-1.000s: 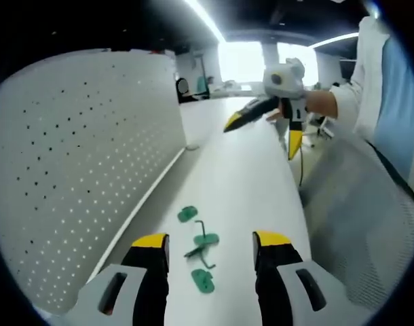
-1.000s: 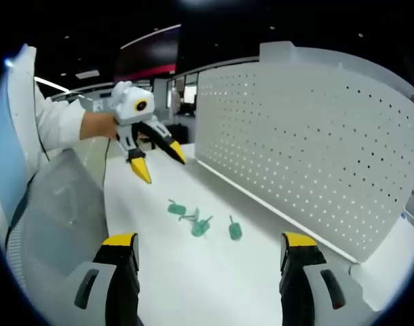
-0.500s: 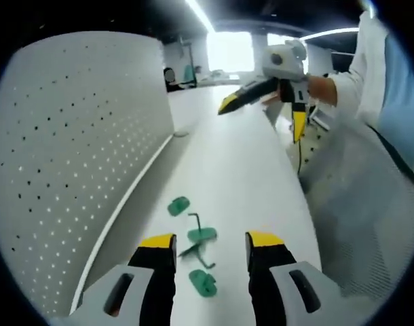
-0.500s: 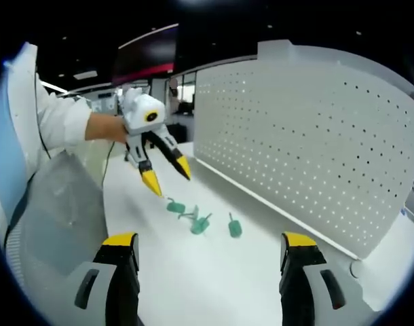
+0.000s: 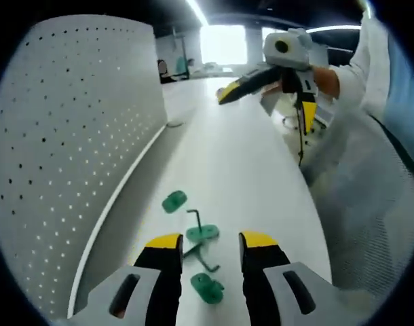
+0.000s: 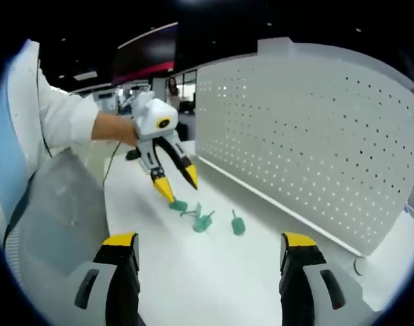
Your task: Insert the hook assembly into the mounting plate slot until the hook locks in place.
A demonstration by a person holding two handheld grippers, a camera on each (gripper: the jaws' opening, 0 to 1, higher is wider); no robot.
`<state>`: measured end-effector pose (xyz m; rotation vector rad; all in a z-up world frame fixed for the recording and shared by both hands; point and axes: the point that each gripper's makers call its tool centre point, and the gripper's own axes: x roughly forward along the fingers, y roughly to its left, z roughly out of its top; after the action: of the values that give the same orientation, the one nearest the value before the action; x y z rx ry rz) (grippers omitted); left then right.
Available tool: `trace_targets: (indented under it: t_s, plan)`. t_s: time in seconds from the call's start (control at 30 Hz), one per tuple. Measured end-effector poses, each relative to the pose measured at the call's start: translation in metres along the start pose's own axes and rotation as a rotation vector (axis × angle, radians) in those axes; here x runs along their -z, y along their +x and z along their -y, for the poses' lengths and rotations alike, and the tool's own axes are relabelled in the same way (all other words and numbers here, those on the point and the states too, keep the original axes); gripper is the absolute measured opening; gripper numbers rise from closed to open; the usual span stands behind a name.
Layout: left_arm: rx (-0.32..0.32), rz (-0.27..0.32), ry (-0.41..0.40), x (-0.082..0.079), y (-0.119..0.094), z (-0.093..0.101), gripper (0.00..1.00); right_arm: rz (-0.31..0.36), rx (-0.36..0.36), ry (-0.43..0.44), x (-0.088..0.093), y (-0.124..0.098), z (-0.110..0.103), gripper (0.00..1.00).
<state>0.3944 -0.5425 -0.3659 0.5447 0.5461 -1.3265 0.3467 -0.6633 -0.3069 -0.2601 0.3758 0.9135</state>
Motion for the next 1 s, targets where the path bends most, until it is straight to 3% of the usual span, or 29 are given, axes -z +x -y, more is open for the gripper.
trace_targets:
  t_s: [0.13, 1.0]
  plan:
    - [0.014, -0.01, 0.015, 0.001, 0.004, -0.001, 0.28, 0.001, 0.003, 0.004, 0.0, -0.001, 0.002, 0.86]
    - [0.057, -0.104, 0.092, 0.02, 0.026, -0.01, 0.15, -0.019, 0.003, 0.021, 0.008, 0.001, 0.004, 0.86]
